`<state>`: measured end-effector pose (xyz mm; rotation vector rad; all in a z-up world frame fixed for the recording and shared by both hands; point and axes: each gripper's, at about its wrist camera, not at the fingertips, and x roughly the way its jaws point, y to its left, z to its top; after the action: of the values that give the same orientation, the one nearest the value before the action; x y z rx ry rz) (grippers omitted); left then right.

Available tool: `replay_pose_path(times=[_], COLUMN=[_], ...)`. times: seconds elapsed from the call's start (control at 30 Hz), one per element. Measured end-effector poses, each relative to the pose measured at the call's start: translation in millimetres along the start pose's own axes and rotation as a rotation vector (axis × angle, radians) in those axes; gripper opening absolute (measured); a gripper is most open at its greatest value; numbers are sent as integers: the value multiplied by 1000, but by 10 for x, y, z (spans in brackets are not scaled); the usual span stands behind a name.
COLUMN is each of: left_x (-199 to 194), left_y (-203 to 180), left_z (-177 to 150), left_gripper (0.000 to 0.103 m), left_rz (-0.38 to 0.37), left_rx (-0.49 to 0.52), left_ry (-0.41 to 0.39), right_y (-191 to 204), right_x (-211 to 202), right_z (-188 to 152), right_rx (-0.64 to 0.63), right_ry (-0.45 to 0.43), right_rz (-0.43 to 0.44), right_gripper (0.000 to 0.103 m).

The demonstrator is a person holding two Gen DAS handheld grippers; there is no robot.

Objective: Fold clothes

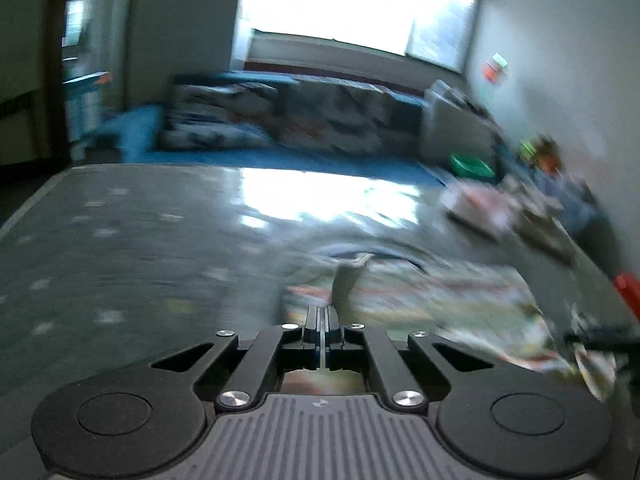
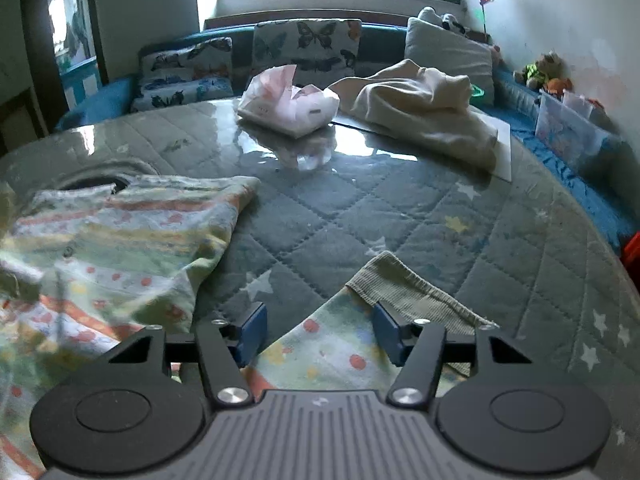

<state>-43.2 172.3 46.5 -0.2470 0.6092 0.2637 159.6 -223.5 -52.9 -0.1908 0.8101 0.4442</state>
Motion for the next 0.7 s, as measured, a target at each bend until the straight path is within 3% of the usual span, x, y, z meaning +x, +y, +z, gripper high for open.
replay_pose_path(times=[0.1,0.17,0.27,0.47,0.53,0.6,0.7], left_x=[-282,-436,-499,-362,-255,-137,17], left_y=[432,728,1015,782,628,495,409], left_z=[-49,-114,-263,-432,-398,-357,-318], left_gripper=[1,1,1,5,19,22,37], left_rz=[107,179,247,133,95,65,60], left_rx=[-81,-136,-189,-150,-128,-107,-96], left_ry=[-44,-59,-27,53,60,64,68], right_y=[31,20,-13,-78,-117,-177,-288], right_x=[-9,-29,-63,-274,-398,-547,-773], right_z=[-2,-1,-3,-93,-152,-228,-403], right_rx=[-26,-39,-45,-78,-90,-97,-92], right_ry=[0,1,1,-45,-66,-88,-107], right_rz=[-17,-23,-37,-84,-105,-130,-174], right_gripper=[42,22,12,3,3,3,3])
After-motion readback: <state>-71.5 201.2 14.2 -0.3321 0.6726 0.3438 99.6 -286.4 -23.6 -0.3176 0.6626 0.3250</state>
